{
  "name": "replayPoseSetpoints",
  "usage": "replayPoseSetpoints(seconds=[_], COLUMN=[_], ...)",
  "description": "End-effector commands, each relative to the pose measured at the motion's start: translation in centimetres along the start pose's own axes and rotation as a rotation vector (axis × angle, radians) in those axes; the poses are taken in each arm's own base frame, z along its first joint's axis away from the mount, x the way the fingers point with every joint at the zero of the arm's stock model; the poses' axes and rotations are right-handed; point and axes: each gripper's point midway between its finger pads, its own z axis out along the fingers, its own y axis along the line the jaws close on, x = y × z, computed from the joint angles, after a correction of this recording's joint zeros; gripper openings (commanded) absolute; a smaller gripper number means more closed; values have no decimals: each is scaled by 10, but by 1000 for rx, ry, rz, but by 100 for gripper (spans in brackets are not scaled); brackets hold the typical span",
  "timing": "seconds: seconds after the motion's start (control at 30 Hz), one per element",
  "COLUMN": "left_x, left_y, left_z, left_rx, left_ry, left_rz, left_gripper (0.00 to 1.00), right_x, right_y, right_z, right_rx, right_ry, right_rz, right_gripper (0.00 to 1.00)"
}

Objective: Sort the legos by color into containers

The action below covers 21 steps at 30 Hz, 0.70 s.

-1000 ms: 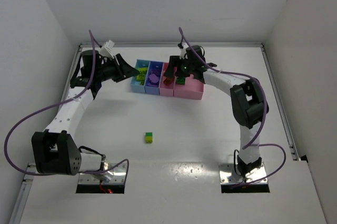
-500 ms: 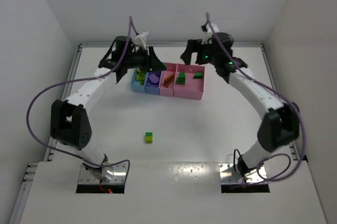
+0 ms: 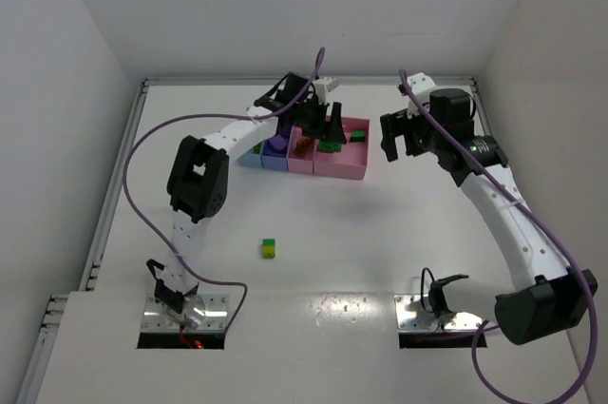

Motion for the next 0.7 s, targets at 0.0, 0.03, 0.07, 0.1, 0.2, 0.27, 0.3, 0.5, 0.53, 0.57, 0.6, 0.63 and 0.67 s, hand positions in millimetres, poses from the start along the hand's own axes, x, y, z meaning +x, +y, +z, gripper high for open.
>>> replayPoseSetpoints(seconds=[0.0, 0.03, 0.07, 0.1, 0.2, 0.27, 0.3, 0.5, 0.53, 0.57, 0.6, 0.63, 0.67], left_x=[-26, -28, -35, -45, -72, -90, -99, -98, -89, -73, -62, -54, -42], left_y=[-9, -9, -12, -9, -15, -16, -16, 33, 43, 65, 69, 68, 74], left_z=[-3, -3, -4, -13, -40, -79, -96, -232, -248, -269, -283, -299, -318], left_rx=[-27, -25, -19, -19, -19, -52, -64, -153, -166, -173, -166, -162, -121], left_ry=[-55, -63, -84, -110, -188, -257, -295, -462, -460, -452, -433, -425, -420], left_rz=[76, 81, 92, 85, 84, 70, 33, -195, -202, -223, -218, -141, -140], left_gripper=[79, 85, 88, 88, 99, 99, 99, 99, 99, 99, 99, 99, 99], right_x=[13, 19, 21, 27, 31, 37, 44, 67, 65, 76, 70, 72, 89], right_y=[12, 15, 18, 29, 57, 80, 93, 182, 195, 215, 231, 243, 261], right_z=[-21, -21, -22, -22, -25, -25, -24, -15, -15, -10, -11, -11, -13], right_rx=[-94, -116, -135, -189, -344, -444, -495, -759, -801, -866, -918, -959, -1049], right_ry=[37, 54, 61, 74, 58, 44, 41, -20, -33, -21, -82, -107, -137], right_rz=[-88, -100, -112, -127, -202, -296, -333, -704, -737, -774, -819, -862, -960], right_gripper=[98, 96, 95, 94, 91, 89, 89, 86, 86, 86, 86, 86, 86])
